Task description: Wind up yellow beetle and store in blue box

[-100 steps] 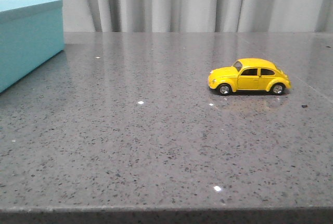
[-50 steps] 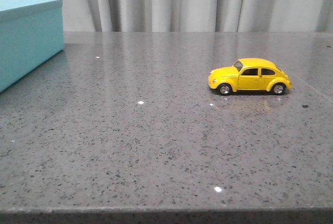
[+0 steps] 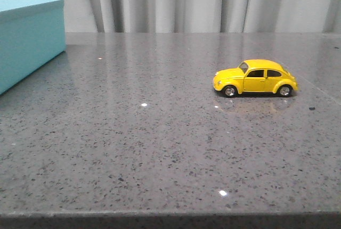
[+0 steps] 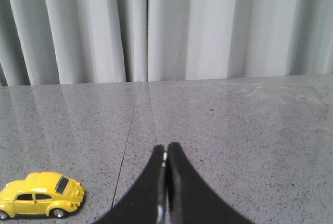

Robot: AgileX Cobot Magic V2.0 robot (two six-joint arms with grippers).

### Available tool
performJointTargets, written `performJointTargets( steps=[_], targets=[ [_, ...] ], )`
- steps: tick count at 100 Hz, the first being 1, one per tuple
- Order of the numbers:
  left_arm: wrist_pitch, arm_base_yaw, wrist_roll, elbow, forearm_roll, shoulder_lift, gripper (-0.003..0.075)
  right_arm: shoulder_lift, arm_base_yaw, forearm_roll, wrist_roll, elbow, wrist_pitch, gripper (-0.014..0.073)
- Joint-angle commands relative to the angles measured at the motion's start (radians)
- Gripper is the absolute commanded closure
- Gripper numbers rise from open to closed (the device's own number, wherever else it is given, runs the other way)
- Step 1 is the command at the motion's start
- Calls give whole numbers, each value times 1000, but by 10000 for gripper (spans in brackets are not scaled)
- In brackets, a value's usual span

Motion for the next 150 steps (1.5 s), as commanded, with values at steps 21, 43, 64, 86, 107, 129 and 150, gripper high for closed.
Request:
performJointTargets(
  steps=[21,43,64,86,107,129,150],
  targets=[
    [-69,1,2,-140,2,130,682,166,-5,-2,-2,-138,-72,471],
    [-71,1,2,-174,2,180,338,232,-5,-2,-2,-173,-87,332],
    [-68,1,2,-184,2,191,299,250,-5,-2,-2,-184,-88,221],
    [-70,1,2,-188,5,191,267,250,-5,-2,-2,-197,-91,210],
    [-157,1,2,-188,5,191,272,250,-5,-2,-2,-197,-89,210],
    [-157,1,2,-188,5,191,280,250,-5,-2,-2,-197,-111,210],
    [-154,1,2,-188,5,191,280,259,-5,-2,-2,-223,-94,210]
  ],
)
